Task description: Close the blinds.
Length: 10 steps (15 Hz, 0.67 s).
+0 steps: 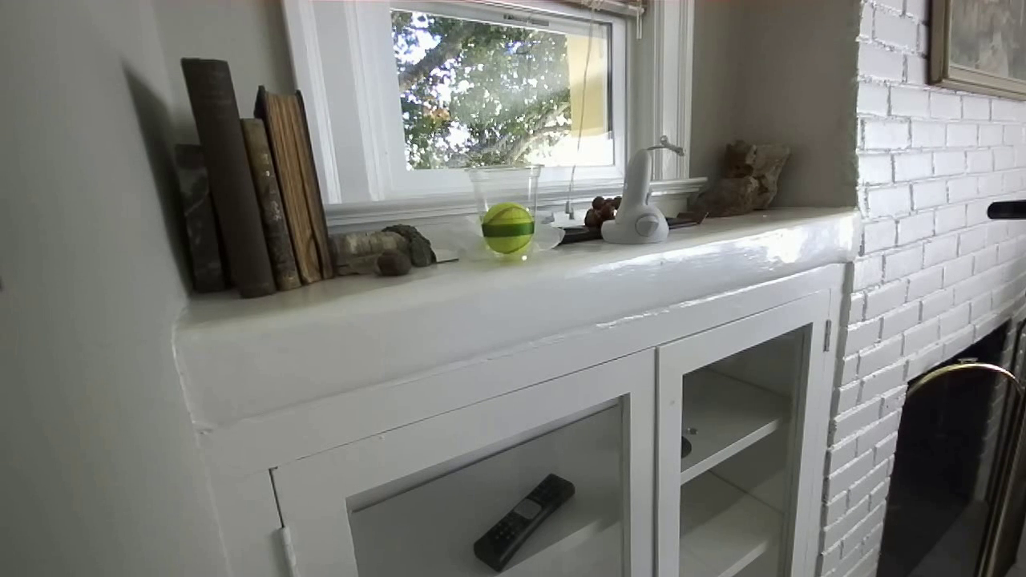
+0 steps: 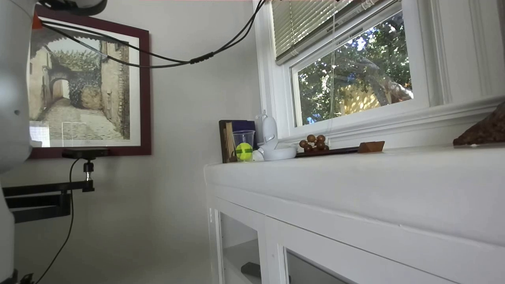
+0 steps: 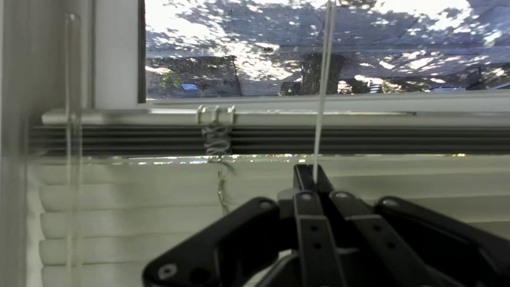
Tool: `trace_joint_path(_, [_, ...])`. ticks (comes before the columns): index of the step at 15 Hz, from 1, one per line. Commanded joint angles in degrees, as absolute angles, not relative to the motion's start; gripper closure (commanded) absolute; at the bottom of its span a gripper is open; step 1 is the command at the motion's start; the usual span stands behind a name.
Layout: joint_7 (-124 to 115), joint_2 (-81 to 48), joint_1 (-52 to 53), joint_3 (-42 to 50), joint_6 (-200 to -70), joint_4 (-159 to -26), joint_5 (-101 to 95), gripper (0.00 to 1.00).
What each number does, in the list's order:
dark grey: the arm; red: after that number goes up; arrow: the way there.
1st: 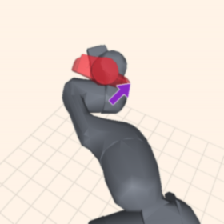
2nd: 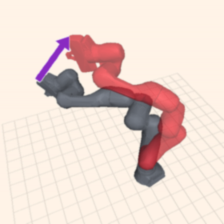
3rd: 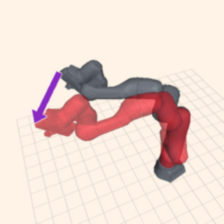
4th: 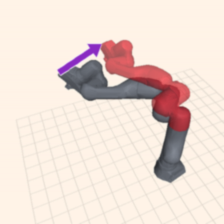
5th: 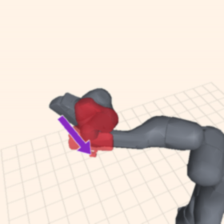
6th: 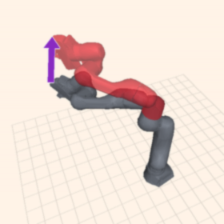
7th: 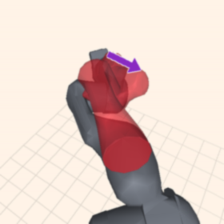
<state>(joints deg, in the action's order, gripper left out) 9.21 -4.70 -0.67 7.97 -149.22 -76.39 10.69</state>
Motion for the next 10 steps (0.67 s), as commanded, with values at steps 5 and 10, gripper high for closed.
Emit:
trace_joint_path(5, [6.84,-8.20,-1.47,11.11,-148.92,-69.91,7.92,1.00])
trace_joint_path(10, [6.99,-12.12,-1.84,12.85,-149.35,-63.78,8.11,1.00])
